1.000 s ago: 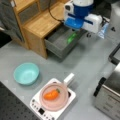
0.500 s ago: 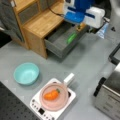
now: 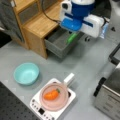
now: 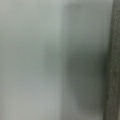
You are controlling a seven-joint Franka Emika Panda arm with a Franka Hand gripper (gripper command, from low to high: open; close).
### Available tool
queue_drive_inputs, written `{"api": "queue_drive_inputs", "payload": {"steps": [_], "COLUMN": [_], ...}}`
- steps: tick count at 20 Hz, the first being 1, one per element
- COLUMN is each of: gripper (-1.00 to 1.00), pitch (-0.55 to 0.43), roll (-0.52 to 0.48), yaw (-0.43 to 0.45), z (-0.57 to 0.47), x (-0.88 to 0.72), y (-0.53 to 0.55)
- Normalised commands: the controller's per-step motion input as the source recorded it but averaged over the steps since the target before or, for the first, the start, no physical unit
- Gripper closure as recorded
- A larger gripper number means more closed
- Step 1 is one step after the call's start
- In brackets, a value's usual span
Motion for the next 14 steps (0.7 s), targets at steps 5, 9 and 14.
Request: {"api": "queue_drive_inputs", "payload": {"steps": [5,9,14], "gripper": [-1.0,-1.0,-1.0], "pitch": [0.232,0.194,0.155], "roll": [0.136,0.114,0.099], "yaw": [0.041,0.068,0.067], "z": [0.2,0.1,0.08], "x": [0.6,0.49,0.49], "y": [0.08,0.04,0.06]}}
